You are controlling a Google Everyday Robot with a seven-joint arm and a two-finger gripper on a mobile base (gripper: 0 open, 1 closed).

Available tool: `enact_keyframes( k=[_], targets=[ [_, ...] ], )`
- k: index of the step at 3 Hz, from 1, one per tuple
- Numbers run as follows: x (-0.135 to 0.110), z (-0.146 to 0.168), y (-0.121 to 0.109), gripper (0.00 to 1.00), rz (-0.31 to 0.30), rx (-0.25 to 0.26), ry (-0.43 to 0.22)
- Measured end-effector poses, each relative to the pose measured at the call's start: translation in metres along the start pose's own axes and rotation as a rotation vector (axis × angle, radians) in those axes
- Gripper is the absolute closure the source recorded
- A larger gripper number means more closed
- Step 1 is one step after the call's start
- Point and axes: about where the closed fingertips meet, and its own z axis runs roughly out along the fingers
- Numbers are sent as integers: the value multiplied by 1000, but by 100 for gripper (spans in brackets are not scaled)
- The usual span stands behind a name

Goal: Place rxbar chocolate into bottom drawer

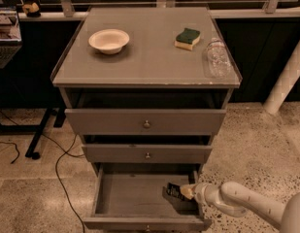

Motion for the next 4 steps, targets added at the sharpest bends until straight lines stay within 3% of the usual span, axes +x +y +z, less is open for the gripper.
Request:
enact_keyframes(
  k=[2,4],
  targets=[
    [37,38,-22,100,55,10,125],
    [37,39,-22,58,55,11,128]
  ],
)
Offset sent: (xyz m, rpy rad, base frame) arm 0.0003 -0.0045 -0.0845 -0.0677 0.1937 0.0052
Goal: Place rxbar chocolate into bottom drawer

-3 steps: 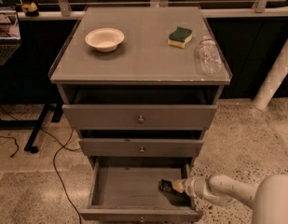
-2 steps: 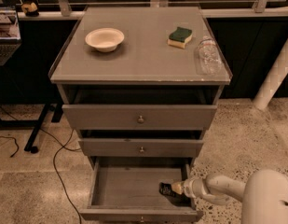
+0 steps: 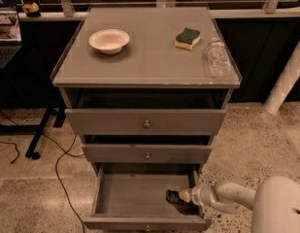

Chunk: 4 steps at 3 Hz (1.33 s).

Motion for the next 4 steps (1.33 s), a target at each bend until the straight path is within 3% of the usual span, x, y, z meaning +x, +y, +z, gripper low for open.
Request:
enact_keyframes(
  k=[2,3,4],
  targets=[
    [0,0,0,11,0,0,0],
    [0,0,0,0,0,0,0],
    [0,0,0,0,0,0,0]
  ],
)
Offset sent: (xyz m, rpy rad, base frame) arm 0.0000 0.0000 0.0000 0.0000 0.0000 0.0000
